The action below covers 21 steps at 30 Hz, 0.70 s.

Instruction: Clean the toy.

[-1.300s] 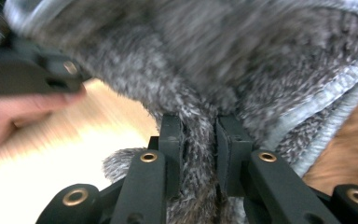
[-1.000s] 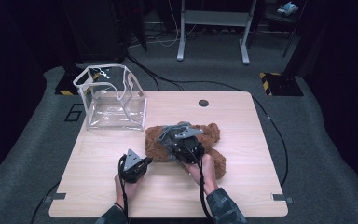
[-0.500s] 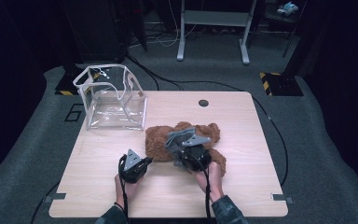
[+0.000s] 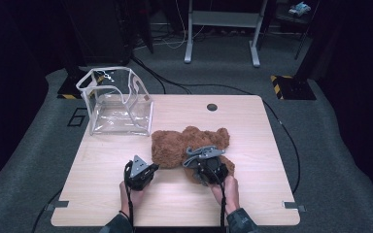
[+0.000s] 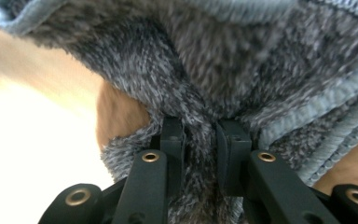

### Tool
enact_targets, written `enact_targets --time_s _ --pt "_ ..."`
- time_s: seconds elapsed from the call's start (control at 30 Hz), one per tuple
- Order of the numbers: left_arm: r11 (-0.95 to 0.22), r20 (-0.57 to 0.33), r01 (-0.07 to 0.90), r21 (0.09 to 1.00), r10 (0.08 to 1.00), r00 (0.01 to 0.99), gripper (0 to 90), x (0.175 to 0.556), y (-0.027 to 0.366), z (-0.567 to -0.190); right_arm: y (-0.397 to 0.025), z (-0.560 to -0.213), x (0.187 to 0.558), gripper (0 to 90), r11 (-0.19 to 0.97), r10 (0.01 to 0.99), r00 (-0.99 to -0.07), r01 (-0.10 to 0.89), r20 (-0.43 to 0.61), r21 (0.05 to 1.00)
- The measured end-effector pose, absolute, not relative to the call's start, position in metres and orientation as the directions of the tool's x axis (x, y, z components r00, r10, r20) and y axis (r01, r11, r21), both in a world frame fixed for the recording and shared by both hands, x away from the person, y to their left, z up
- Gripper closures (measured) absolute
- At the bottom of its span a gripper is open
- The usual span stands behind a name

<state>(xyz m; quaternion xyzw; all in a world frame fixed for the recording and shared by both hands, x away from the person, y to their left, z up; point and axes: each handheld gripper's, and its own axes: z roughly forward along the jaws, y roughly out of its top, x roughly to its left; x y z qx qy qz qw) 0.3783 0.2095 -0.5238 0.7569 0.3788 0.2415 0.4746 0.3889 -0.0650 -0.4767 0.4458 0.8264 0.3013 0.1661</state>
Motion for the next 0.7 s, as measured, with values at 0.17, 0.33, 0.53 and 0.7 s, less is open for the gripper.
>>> enact_targets --time_s 0.17,0.33,0.53,0.7 --pt "-0.256 0.005 0.340 0.905 0.805 0.593 89.7 0.378 0.209 -0.524 -0.061 -0.491 0.381 75.7 0.434 0.824 -0.566 0.661 0.027 0.612" --pt "-0.261 0.003 0.345 0.902 0.802 0.598 89.7 0.378 0.210 -0.524 -0.057 -0.489 0.377 75.4 0.463 0.789 -0.611 0.654 0.057 0.598" --pt "-0.264 0.002 0.348 0.900 0.800 0.600 89.7 0.379 0.210 -0.524 -0.062 -0.463 0.383 75.3 0.400 0.820 -0.571 0.610 0.030 0.684" --pt "-0.270 0.007 0.348 0.898 0.799 0.601 89.7 0.379 0.209 -0.524 -0.047 -0.474 0.384 75.3 0.424 0.793 -0.606 0.632 0.071 0.649"
